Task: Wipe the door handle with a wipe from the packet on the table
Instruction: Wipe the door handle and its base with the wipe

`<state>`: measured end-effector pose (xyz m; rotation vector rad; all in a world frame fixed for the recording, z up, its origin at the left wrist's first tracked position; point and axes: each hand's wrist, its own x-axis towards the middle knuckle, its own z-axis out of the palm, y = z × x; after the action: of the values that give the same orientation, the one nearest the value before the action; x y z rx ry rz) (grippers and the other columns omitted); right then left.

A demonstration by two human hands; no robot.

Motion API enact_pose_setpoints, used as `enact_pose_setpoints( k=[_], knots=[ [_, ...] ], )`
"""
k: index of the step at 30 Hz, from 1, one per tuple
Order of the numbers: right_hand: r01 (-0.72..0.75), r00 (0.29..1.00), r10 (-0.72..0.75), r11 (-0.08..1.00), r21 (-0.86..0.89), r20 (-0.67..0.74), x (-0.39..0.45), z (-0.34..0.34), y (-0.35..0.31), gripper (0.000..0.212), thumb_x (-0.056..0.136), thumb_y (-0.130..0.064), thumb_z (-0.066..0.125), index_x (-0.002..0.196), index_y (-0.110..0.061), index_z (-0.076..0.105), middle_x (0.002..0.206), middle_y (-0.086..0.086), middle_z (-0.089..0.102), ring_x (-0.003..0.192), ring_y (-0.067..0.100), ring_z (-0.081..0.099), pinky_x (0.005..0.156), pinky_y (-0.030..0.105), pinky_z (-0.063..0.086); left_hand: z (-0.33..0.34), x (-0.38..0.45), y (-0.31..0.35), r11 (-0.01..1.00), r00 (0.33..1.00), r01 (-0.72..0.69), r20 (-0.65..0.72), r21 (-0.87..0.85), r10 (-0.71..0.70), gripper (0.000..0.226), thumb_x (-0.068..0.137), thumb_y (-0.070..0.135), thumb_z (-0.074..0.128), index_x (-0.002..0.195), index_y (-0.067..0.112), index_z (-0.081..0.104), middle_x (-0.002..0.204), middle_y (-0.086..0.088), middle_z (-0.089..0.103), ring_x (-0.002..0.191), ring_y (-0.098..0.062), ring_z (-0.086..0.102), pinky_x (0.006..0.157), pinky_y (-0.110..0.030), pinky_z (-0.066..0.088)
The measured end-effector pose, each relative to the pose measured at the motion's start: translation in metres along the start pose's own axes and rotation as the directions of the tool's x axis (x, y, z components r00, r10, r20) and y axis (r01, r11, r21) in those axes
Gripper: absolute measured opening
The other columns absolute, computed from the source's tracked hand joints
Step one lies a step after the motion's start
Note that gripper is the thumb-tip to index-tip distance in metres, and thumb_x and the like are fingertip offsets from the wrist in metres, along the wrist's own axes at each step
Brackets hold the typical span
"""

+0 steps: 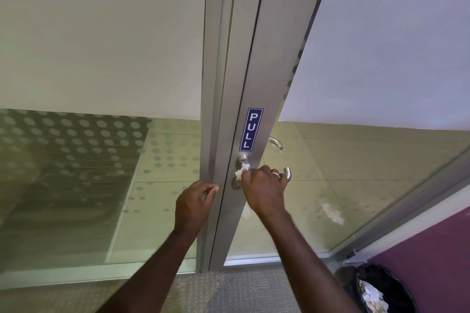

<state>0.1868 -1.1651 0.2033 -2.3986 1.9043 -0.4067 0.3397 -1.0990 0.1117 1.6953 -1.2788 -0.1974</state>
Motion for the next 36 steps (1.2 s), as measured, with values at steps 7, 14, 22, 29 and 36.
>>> enact_pose_setpoints(
  k=[7, 14, 22, 29, 36],
  knots=[
    [0.041, 0.998, -0.037, 0.997, -0.068, 0.055, 0.009, -0.007, 0.002, 0.028, 0.098, -0.023, 0.046, 0.090, -0.017, 0.071, 0.098, 0.005, 0.069, 0.104, 0.028, 0.061, 0.109, 0.048, 0.026, -0.002, 0.000, -0.009, 1.000, 1.000, 0.021, -0.020, 0.014, -0.020, 0.004, 0.090, 0.017, 0.075, 0.093, 0.017, 0.078, 0.088, 0.007, 0.075, 0.079, -0.012, 0.069, 0.070, -0.037, 0.060],
    [-0.081, 0.992, 0.086, 0.995, 0.052, -0.093, 0.019, 0.000, -0.017, 0.025, 0.091, -0.038, 0.059, 0.084, -0.017, 0.071, 0.085, 0.005, 0.075, 0.092, 0.026, 0.066, 0.104, 0.045, 0.030, 0.005, 0.000, -0.007, 1.000, 1.000, 0.011, -0.016, 0.020, -0.011, 0.004, 0.090, 0.017, 0.076, 0.093, 0.017, 0.078, 0.086, 0.005, 0.076, 0.076, -0.010, 0.069, 0.067, -0.033, 0.060],
    [-0.102, 0.978, 0.105, 0.995, 0.024, -0.179, 0.019, 0.011, -0.028, 0.026, 0.087, -0.037, 0.070, 0.085, -0.012, 0.074, 0.083, 0.008, 0.075, 0.090, 0.029, 0.068, 0.102, 0.047, 0.036, 0.005, 0.000, -0.006, 1.000, 1.000, 0.008, -0.023, 0.025, -0.008, 0.004, 0.090, 0.018, 0.076, 0.092, 0.018, 0.079, 0.087, 0.006, 0.076, 0.076, -0.010, 0.070, 0.068, -0.031, 0.059],
    [0.103, 0.983, -0.122, 0.985, -0.140, -0.136, 0.008, 0.019, -0.011, 0.023, 0.070, -0.024, 0.085, 0.085, -0.013, 0.073, 0.081, 0.007, 0.072, 0.088, 0.031, 0.065, 0.097, 0.050, 0.038, 0.005, -0.009, -0.003, 0.999, 1.000, 0.017, -0.007, 0.037, -0.017, 0.005, 0.091, 0.019, 0.075, 0.093, 0.018, 0.078, 0.087, 0.005, 0.076, 0.076, -0.010, 0.069, 0.067, -0.029, 0.059],
    [0.355, 0.890, -0.412, 0.894, -0.272, -0.193, 0.013, 0.025, 0.029, 0.020, 0.070, -0.028, 0.086, 0.082, -0.020, 0.073, 0.081, -0.001, 0.069, 0.086, 0.025, 0.065, 0.096, 0.044, 0.031, 0.002, -0.012, -0.002, 0.999, 0.999, 0.033, 0.002, 0.025, -0.033, 0.007, 0.092, 0.020, 0.073, 0.094, 0.017, 0.078, 0.089, 0.006, 0.076, 0.078, -0.012, 0.070, 0.068, -0.033, 0.060]
  ],
)
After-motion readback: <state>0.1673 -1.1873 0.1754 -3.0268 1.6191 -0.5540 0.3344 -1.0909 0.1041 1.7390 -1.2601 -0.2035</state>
